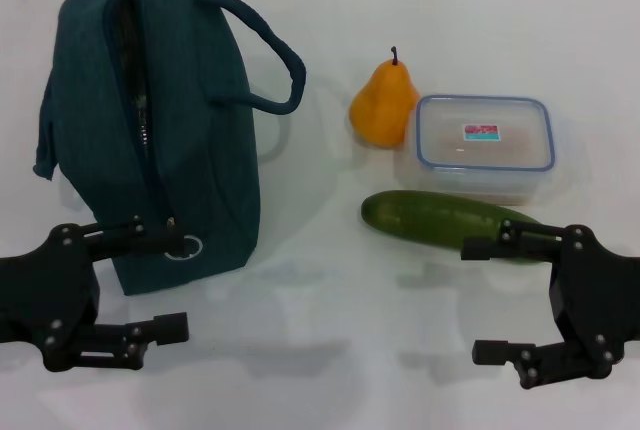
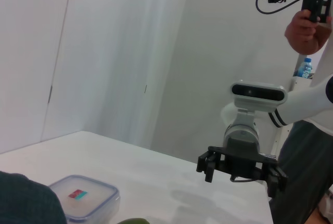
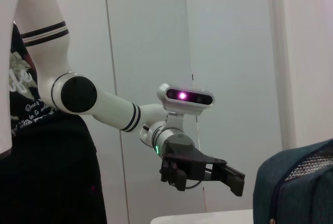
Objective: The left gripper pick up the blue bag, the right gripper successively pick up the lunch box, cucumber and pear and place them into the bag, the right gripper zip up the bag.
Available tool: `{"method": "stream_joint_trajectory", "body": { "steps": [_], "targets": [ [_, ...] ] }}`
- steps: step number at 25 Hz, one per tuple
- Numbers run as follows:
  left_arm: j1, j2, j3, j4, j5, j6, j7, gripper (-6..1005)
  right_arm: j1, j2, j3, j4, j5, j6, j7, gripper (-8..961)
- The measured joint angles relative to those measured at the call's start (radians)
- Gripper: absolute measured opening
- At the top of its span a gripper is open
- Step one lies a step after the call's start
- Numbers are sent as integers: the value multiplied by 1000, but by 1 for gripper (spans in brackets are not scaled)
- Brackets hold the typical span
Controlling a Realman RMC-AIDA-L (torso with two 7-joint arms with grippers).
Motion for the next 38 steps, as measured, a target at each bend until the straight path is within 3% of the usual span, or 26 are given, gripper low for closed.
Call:
{"method": "stream_joint_trajectory", "body": {
  "steps": [16,20,26,34,38],
  "targets": [
    [0,-4,-17,2,-23,2,-4,878,0,0,3,2,2,0,4,850],
    [-6,-7,-107,5,-127,4,-62,877,0,0,6,3,2,0,6,849],
    [-77,-12,-354,4,-258,-57,-315,876,0,-1,9,2,2,1,14,849],
    [-175,30,-386,85,-90,-382,-577,878,-6,-2,11,4,6,14,15,848],
    [-201,35,-379,185,78,-402,-704,878,-10,-3,17,4,16,21,15,848]
  ]
}}
